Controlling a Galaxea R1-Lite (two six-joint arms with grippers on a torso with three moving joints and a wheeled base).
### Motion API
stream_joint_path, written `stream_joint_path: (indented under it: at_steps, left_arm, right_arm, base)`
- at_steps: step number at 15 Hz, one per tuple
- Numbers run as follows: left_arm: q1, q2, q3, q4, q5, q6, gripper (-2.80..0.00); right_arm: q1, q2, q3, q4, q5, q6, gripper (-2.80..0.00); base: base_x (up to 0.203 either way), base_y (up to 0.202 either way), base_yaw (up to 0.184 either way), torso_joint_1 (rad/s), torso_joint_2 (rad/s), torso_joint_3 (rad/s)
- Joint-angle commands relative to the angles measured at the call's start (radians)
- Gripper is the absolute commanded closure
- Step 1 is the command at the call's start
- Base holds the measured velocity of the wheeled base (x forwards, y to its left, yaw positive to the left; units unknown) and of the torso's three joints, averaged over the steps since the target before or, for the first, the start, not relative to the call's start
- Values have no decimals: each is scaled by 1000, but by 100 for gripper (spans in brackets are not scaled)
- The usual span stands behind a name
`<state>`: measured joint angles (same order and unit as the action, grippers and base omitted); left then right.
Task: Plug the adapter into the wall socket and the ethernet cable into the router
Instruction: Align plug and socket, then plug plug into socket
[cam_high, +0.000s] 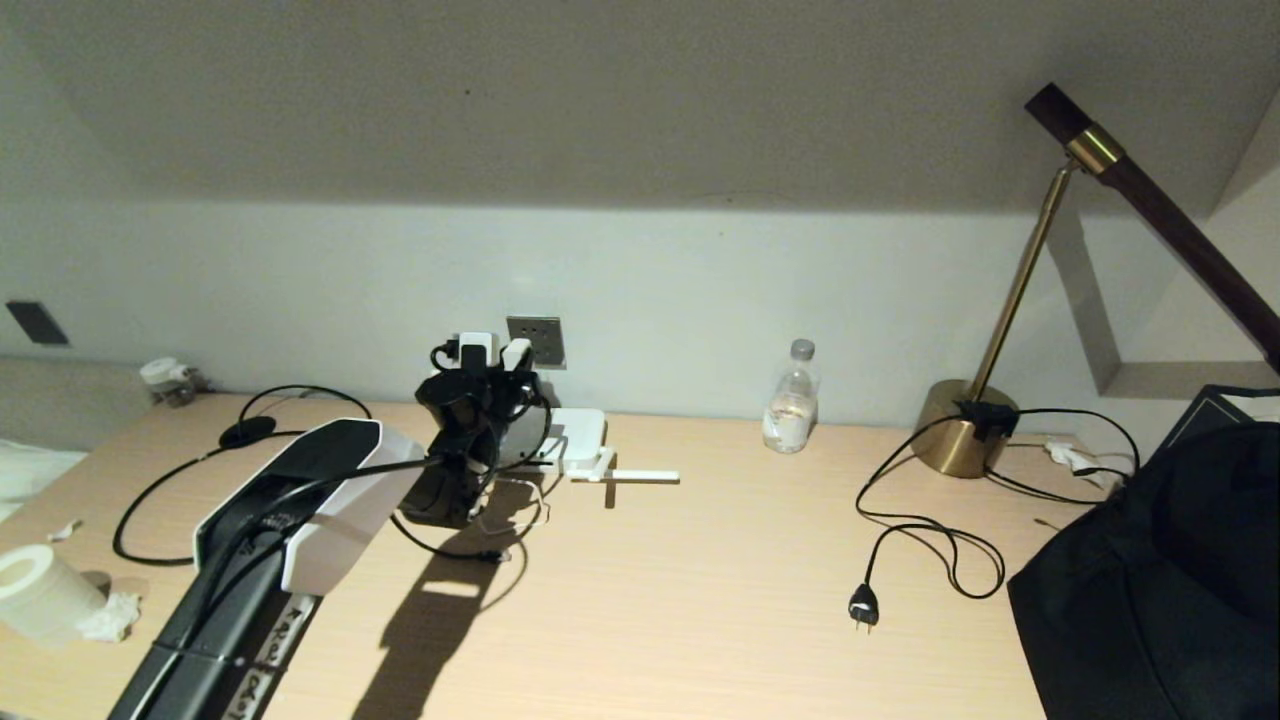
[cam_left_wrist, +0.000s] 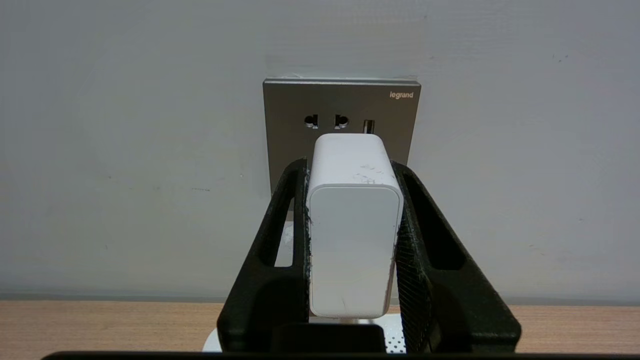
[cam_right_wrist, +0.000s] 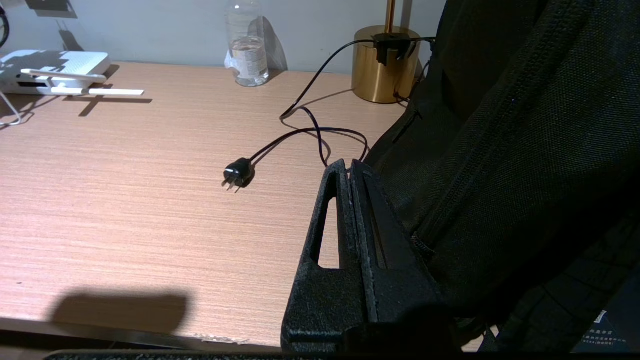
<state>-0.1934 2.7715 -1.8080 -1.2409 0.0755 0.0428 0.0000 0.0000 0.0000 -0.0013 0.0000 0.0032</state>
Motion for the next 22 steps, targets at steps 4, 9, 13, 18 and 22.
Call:
stream_joint_path:
  at_steps: [4,9,13,18,22]
  left_arm:
    - [0,2,-32,17,2,2,0]
    - [0,5,-54,47,4,2,0]
    - [0,3,-56,49,4,2,0]
    - [-1,3,-56,49,6,2,0]
    - [-1,3,-56,49,10,2,0]
  right_arm:
    - [0,2,0,0,0,0,0]
    - [0,2,0,0,0,0,0]
    - [0,2,0,0,0,0,0]
    - [0,2,0,0,-1,0,0]
    - [0,2,0,0,0,0,0]
  base:
    - [0,0,0,0,0,0]
    - [0,0,0,0,0,0]
    - [0,0,0,0,0,0]
    - [0,0,0,0,0,0]
    - [0,0,0,0,0,0]
